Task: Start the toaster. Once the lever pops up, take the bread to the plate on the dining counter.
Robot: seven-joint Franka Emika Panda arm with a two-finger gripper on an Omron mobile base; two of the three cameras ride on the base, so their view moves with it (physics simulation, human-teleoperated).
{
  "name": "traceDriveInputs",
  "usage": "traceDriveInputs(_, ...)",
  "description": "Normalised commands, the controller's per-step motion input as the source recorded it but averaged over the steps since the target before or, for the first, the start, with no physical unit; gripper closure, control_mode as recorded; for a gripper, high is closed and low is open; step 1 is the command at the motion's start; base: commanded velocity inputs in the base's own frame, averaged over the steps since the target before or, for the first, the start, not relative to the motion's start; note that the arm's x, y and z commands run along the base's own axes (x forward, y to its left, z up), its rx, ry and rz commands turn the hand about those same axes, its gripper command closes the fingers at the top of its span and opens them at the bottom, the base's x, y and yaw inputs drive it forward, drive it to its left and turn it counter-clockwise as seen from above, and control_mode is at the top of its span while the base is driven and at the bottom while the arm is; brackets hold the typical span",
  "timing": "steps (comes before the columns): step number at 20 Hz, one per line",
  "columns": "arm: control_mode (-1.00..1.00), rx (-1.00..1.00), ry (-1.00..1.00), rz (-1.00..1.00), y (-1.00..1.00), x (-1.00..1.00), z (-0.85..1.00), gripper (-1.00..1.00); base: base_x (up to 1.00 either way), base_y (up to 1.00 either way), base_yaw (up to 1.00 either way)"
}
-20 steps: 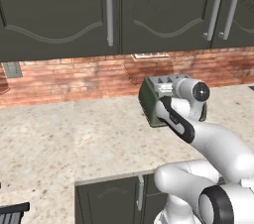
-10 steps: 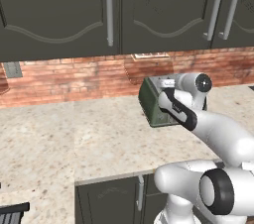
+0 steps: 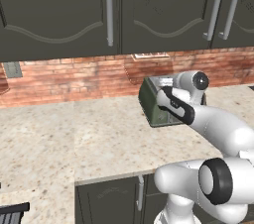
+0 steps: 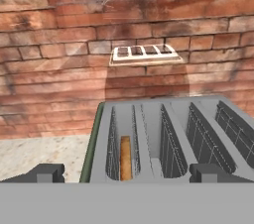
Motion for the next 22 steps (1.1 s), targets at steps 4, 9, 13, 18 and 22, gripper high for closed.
traceDriveInputs(4,-1.00,0.00,0.01,0.00,0.00,0.02,-0.14,-1.00,0.00,0.00,0.00)
traceDriveInputs(9,-1.00,0.00,0.01,0.00,0.00,0.00,-0.14,-1.00,0.00,0.00,0.00)
traceDriveInputs(13,-1.00,0.00,0.01,0.00,0.00,0.00,-0.12,-1.00,0.00,0.00,0.00)
traceDriveInputs(18,-1.00,-0.04,0.01,0.00,0.03,0.01,-0.09,-1.00,0.00,0.00,0.00)
traceDriveInputs(22,-1.00,-0.05,0.00,0.00,0.03,0.01,-0.11,-1.00,0.00,0.00,0.00)
